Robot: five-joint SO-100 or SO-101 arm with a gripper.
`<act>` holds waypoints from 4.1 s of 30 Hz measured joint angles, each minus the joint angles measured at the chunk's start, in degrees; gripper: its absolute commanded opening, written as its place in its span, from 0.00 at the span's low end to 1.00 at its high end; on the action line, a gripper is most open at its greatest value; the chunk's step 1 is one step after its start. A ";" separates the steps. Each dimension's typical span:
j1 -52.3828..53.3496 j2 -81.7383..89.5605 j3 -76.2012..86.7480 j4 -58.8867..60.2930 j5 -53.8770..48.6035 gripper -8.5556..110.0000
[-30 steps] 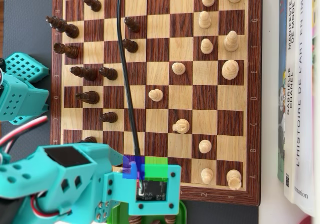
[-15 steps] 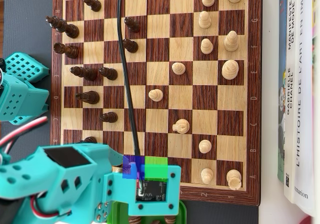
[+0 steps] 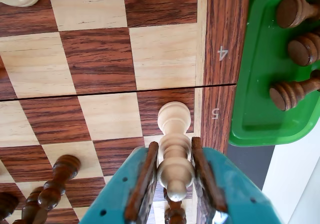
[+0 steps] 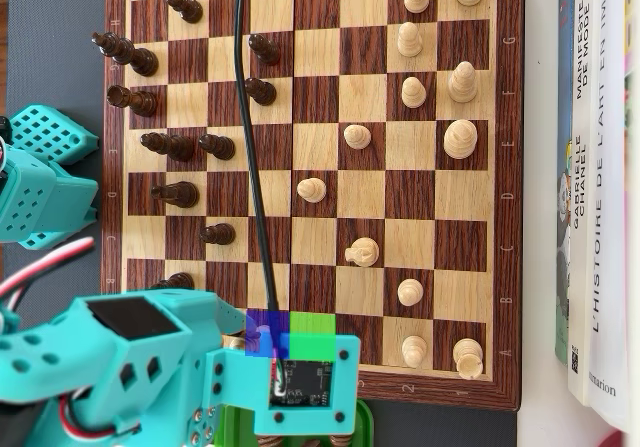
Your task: Play chess
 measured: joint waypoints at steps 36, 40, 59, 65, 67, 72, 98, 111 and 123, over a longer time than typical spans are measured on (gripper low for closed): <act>-4.75 -3.69 -7.91 1.05 0.00 0.16; -4.75 -7.38 -10.90 1.05 0.00 0.16; -4.75 -12.66 -13.89 0.97 0.00 0.16; -4.75 -12.66 -13.89 0.97 0.00 0.16; -4.75 -12.66 -13.89 0.97 0.00 0.17; -4.75 -12.74 -13.89 0.97 0.00 0.20; -4.92 -7.29 -13.89 2.81 0.00 0.20; -4.92 2.02 -13.89 4.22 0.00 0.20; -8.70 24.61 -3.69 -6.86 0.53 0.20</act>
